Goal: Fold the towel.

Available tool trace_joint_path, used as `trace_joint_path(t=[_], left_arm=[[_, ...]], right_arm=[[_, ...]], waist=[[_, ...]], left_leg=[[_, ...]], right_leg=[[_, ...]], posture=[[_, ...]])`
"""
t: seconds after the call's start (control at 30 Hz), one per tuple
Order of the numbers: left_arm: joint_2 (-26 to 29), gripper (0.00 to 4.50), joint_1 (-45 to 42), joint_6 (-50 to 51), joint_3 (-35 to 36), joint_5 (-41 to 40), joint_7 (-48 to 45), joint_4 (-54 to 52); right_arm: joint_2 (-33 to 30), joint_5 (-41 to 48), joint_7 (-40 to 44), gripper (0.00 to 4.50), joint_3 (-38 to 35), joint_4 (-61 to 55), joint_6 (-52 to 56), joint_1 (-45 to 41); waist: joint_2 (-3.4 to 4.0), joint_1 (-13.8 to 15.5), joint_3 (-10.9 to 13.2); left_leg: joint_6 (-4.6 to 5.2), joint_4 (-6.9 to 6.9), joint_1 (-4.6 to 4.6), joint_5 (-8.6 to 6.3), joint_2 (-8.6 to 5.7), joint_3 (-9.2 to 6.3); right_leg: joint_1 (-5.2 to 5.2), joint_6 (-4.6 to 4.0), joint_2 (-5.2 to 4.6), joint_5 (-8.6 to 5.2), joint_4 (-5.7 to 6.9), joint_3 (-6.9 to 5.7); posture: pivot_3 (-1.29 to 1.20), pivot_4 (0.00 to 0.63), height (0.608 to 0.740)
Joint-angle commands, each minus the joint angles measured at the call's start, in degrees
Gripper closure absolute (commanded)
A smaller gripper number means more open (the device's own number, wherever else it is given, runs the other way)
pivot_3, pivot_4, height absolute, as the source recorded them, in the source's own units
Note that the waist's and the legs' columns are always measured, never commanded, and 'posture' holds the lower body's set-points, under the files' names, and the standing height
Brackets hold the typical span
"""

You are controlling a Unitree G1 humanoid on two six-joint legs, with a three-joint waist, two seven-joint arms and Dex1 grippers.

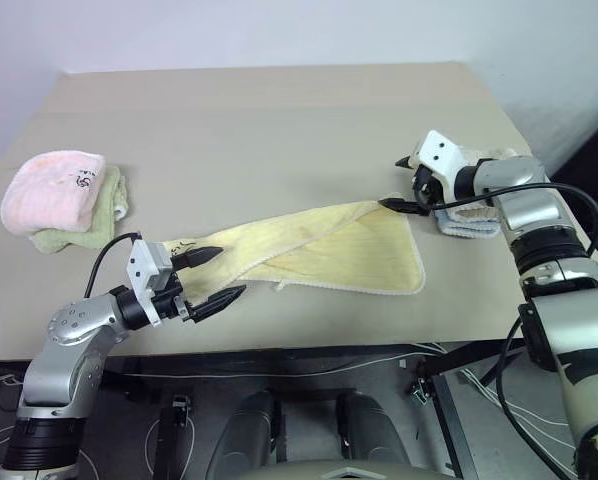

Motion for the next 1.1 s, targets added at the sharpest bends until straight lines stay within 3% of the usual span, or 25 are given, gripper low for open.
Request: trace_joint_path(t=[0.03, 0.23, 0.33, 0.7, 0.93, 1.1], left_arm=[[-0.2, 0.04, 1.0, -1.0, 0.2, 0.1, 0.8, -2.5], [0.3, 0.04, 1.9, 0.1, 0.4, 0.1, 2.6, -5.0], [0.6, 0.00, 1.9, 0.9, 0.5, -0.1, 3.5, -5.9], [2.3, 0.00, 0.1, 4.0, 0.4, -0.2, 5.0, -7.4], [3.1, 0.00, -1.0, 7.6, 1.7, -2.4, 6.4, -9.6], [6.0, 0.00, -2.1, 10.1, 2.3, -1.8, 7.1, -10.5]], right_arm=[[0.7, -2.8, -0.9, 0.00, -0.1, 6.6, -4.7, -4.5], [2.7, -7.2, -4.4, 0.00, 0.5, 13.4, -7.1, -7.4], [3.3, -8.1, -4.8, 0.60, 0.1, 14.4, -8.2, -7.7], [3.0, -8.8, -3.9, 4.42, -1.1, 14.6, -10.3, -7.1], [1.5, -5.0, -0.4, 4.46, -4.9, 10.0, -11.1, -8.0], [2.9, 1.5, -1.4, 4.46, -10.6, -3.8, -5.2, -6.1]], waist=[[0.03, 0.0, 0.0], [0.05, 0.0, 0.0], [0.06, -0.1, 0.0], [0.09, -0.1, 0.1], [0.12, -0.1, 0.1], [0.15, -0.2, 0.1]], left_leg=[[0.00, 0.00, 0.00, 0.00, 0.00, 0.00], [-0.05, -0.01, 0.02, 0.03, 0.00, -0.03], [-0.07, -0.02, 0.03, 0.04, 0.00, -0.04], [-0.10, -0.01, 0.04, 0.06, 0.00, -0.04], [-0.11, -0.02, 0.05, 0.07, 0.01, -0.04], [-0.14, -0.03, 0.05, 0.09, 0.02, -0.06]], right_leg=[[0.00, 0.00, 0.00, 0.00, 0.00, 0.00], [0.00, 0.00, 0.01, 0.00, 0.05, 0.00], [-0.01, 0.00, 0.03, 0.00, 0.07, 0.00], [-0.01, 0.00, 0.06, 0.00, 0.11, 0.00], [-0.01, 0.00, 0.07, 0.00, 0.12, 0.00], [-0.04, 0.01, 0.08, 0.00, 0.17, 0.00]], posture=[[0.00, 0.150, 0.740], [0.00, 0.150, 0.740], [0.00, 0.150, 0.740], [0.00, 0.150, 0.740], [0.00, 0.150, 0.740], [0.00, 0.150, 0.740]])
